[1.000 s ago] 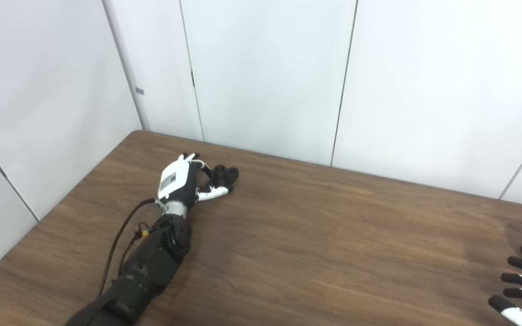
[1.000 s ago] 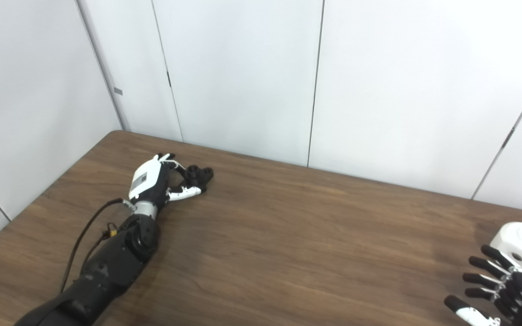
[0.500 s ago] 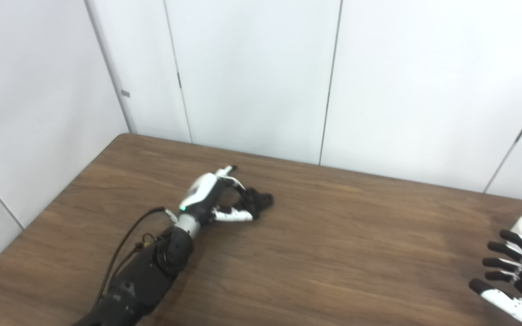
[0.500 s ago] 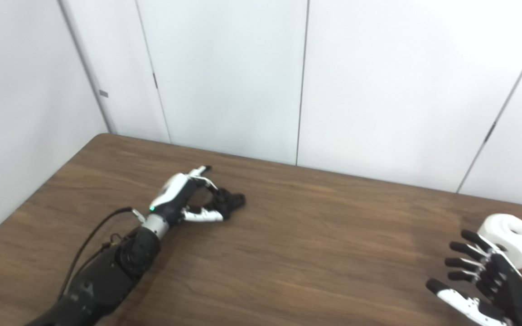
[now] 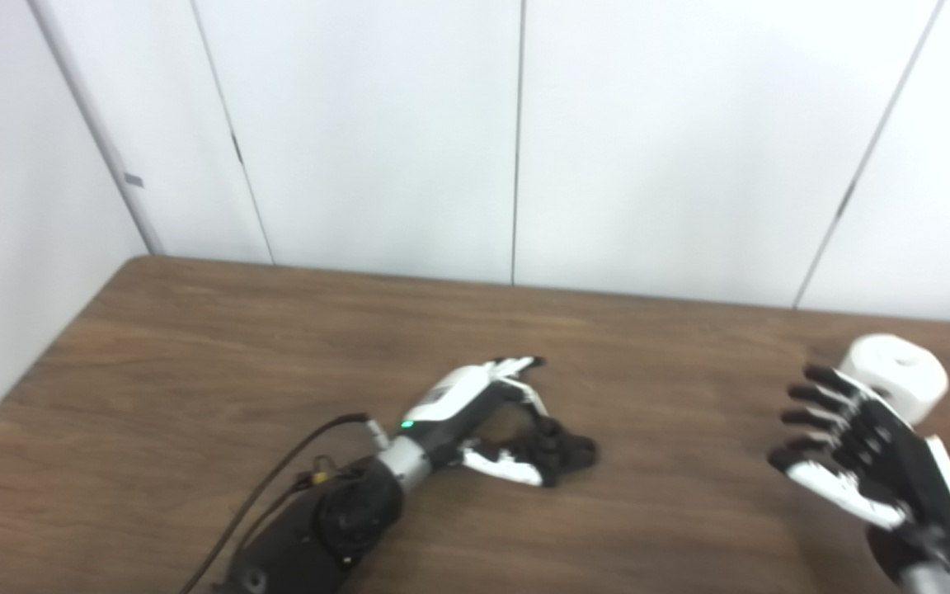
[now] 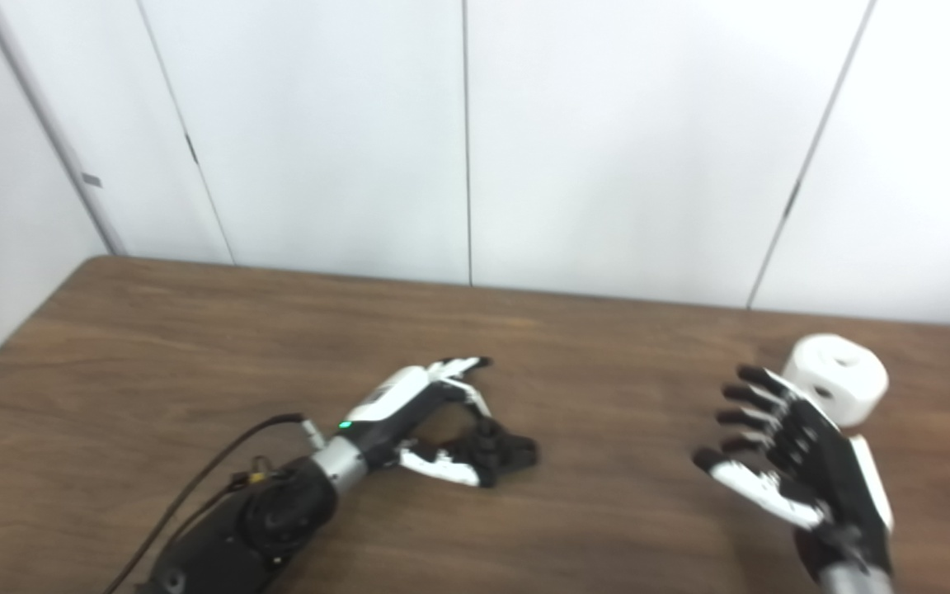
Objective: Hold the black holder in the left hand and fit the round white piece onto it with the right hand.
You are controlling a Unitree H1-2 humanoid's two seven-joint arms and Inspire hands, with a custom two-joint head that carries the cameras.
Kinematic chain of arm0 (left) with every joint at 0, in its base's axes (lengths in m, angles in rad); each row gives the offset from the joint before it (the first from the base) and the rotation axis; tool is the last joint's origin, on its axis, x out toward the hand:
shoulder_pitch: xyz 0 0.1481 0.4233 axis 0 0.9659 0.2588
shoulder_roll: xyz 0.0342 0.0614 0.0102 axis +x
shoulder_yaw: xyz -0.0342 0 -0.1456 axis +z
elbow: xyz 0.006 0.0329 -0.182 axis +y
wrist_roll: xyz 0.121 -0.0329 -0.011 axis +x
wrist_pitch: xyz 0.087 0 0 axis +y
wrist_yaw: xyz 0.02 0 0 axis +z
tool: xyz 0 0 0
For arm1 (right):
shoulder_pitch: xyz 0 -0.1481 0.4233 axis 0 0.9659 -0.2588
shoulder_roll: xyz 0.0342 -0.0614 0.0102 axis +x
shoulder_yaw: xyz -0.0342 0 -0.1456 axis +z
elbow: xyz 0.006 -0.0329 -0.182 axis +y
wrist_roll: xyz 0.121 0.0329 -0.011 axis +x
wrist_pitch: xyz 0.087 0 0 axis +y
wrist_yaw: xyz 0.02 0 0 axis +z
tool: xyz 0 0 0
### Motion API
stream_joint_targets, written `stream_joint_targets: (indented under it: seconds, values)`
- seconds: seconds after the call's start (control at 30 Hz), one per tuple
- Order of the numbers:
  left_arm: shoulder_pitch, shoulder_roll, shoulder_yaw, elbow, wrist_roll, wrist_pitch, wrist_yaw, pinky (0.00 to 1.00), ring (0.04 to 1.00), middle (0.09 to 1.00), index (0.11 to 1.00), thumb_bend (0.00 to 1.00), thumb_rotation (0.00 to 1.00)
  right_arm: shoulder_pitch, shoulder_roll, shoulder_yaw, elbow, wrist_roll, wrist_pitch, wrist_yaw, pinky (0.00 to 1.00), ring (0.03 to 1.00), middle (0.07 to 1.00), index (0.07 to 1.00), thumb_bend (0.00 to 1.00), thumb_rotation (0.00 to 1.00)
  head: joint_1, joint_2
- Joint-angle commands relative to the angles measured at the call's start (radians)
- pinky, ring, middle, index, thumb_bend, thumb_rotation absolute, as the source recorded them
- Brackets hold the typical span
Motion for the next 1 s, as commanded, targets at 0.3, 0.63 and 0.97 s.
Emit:
stream_joint_targets:
  seconds: [0.3, 0.63, 0.97]
  values:
    - [0.035, -0.059, -0.069, 0.108, 0.069, -0.030, -0.081, 1.00, 1.000, 0.958, 0.481, 0.52, 0.06, -0.044, 0.018, 0.017, -0.049, 0.002, 0.003, -0.007, 0.54, 0.675, 0.752, 0.793, 0.68, 0.18, -0.092, 0.015]
    - [0.023, -0.052, -0.068, 0.132, 0.141, -0.015, -0.040, 1.00, 1.000, 0.945, 0.482, 0.52, 0.06, -0.080, 0.000, 0.008, -0.175, -0.048, 0.117, -0.031, 0.52, 0.672, 0.747, 0.787, 0.69, 0.21, -0.249, 0.028]
    - [0.006, -0.034, -0.058, 0.174, 0.163, -0.008, -0.040, 1.00, 1.000, 0.947, 0.483, 0.52, 0.06, -0.193, -0.181, 0.087, -0.223, -0.404, 0.238, -0.002, 0.53, 0.654, 0.758, 0.793, 0.72, 0.18, -0.561, -0.077]
